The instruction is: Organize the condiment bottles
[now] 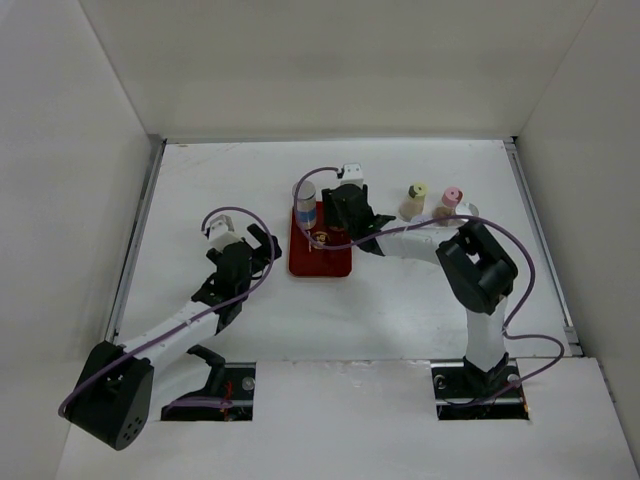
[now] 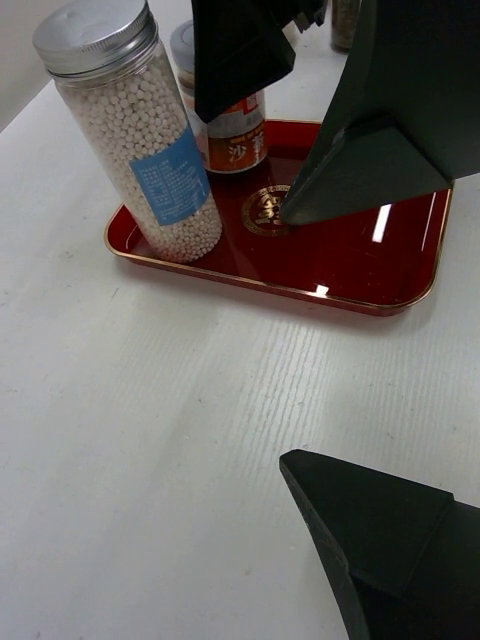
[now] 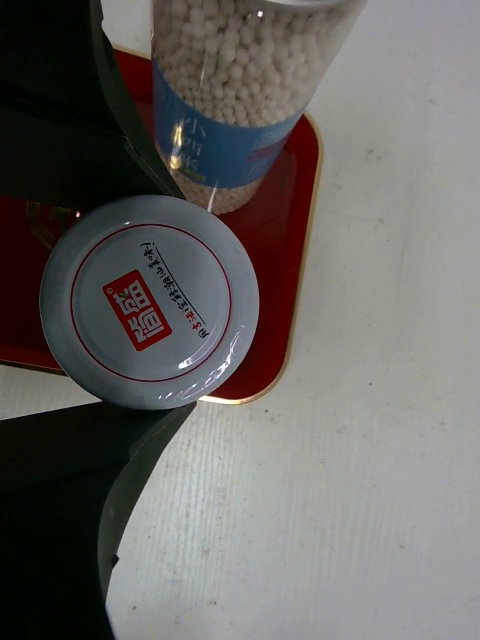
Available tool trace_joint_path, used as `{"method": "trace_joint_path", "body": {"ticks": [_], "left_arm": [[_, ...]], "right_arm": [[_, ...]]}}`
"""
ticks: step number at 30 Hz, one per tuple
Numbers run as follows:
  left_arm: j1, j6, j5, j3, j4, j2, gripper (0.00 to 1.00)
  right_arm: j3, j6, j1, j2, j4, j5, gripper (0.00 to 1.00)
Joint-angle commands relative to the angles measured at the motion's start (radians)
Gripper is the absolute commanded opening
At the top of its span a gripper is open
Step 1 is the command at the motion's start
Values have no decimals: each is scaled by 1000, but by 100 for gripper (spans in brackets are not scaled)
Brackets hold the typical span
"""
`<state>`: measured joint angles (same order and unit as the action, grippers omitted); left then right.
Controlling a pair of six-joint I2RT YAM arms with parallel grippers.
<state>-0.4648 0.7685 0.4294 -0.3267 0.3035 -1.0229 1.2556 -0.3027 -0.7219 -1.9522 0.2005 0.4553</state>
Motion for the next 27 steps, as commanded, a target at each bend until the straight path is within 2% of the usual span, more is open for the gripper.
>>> {"method": "trace_joint_path", "body": {"ticks": [1, 8, 12, 15, 17, 19, 20, 22, 23, 25, 26, 27], "left_arm": [[8, 15, -11, 11, 52, 0, 100], [10, 29, -12, 8, 66, -32, 100], [10, 43, -21, 0, 66, -49, 100], [10, 60, -23, -11, 46, -20, 100], [10, 72, -15, -24, 22, 24, 100], [13, 81, -6, -46, -6, 56, 100], [16, 86, 0, -57, -15, 64, 100], [18, 87, 2, -69, -11, 60, 100], [19, 89, 2, -71, -4, 44, 100], [24, 91, 0, -66, 31, -5, 100], [28, 94, -7, -58, 52, -34, 100], [33, 97, -21, -49, 68, -58, 100]], "right_arm": [[70, 1, -4, 29, 129, 2, 60], [50, -19, -4, 35, 120, -3, 84], [21, -42, -4, 99, 97, -4, 85], [-36, -64, -4, 206, 36, 20, 85], [-102, -85, -4, 292, 22, 39, 82], [-184, -98, -3, 386, 20, 62, 75], [-229, -102, 0, 433, 20, 80, 67], [-326, -119, 35, 525, 13, 140, 43], [-372, -133, 52, 570, 5, 170, 34], [-448, -163, 89, 639, -25, 219, 30], [-478, -177, 107, 665, -47, 236, 32], [-501, -193, 123, 686, -70, 253, 40]]}}
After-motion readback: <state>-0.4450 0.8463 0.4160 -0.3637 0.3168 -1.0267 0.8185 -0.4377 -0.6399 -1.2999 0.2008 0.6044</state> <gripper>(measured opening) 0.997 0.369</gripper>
